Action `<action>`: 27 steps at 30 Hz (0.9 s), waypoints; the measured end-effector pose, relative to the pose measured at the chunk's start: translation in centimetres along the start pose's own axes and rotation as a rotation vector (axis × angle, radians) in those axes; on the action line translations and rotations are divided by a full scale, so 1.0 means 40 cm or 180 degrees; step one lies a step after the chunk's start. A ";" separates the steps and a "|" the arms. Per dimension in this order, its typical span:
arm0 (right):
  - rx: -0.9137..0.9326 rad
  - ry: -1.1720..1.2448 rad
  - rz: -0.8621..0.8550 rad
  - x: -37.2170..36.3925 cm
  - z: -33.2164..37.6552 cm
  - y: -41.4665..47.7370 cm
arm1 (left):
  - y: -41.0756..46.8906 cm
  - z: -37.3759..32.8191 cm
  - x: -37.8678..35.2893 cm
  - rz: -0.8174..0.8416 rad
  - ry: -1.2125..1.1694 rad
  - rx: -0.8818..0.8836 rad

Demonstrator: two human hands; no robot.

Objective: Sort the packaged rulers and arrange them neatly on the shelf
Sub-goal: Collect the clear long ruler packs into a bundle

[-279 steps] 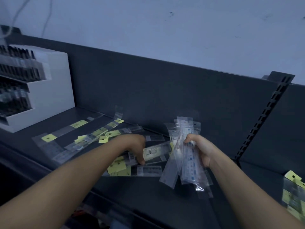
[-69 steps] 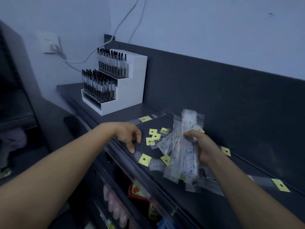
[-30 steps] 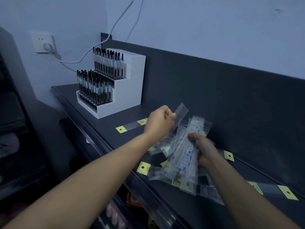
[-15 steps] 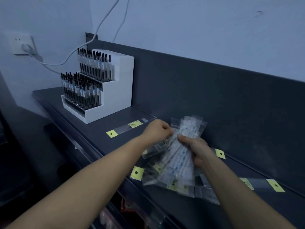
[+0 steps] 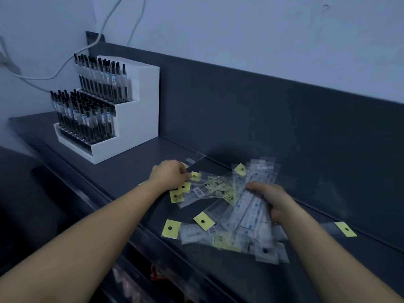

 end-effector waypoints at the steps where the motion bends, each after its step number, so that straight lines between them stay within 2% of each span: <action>1: 0.0014 -0.0001 0.0002 0.002 0.000 -0.001 | -0.003 -0.007 0.001 -0.0003 -0.0019 0.0036; 4: 0.0020 0.0010 0.0000 0.008 -0.002 -0.010 | -0.016 -0.020 -0.049 0.0530 0.0328 0.0271; 6: 0.0013 0.0081 -0.0006 0.015 -0.003 -0.015 | -0.015 -0.041 -0.065 0.0633 0.0424 0.0120; 9: 0.0057 0.0186 -0.0040 0.034 -0.003 -0.018 | -0.011 -0.087 -0.044 0.0472 -0.0127 -0.0321; 12: 0.0087 0.0229 -0.0027 0.047 -0.001 -0.026 | -0.023 -0.138 -0.044 0.0713 -0.0682 -0.0526; 16: 0.0125 0.0173 -0.0019 0.064 -0.001 -0.041 | -0.044 -0.181 -0.054 0.0988 0.0102 -0.0301; 21: 0.0125 0.0123 -0.0029 0.090 -0.005 -0.062 | -0.076 -0.265 -0.069 0.1084 0.0632 -0.0527; 25: 0.0148 0.0188 -0.0165 0.150 0.009 -0.083 | -0.083 -0.286 -0.082 0.1417 0.0111 -0.0633; 27: 0.0171 0.0218 -0.0262 0.186 0.014 -0.092 | -0.080 -0.291 -0.073 0.1384 -0.0103 -0.0675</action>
Point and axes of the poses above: each hand's wrist, its own y-axis towards the middle knuckle, its own x-axis out of the back of the hand, z = x × y, the point moved 9 cm from there along y, towards the middle knuckle, and after that the axes turned 12 degrees about y, right-handed, at the moved point
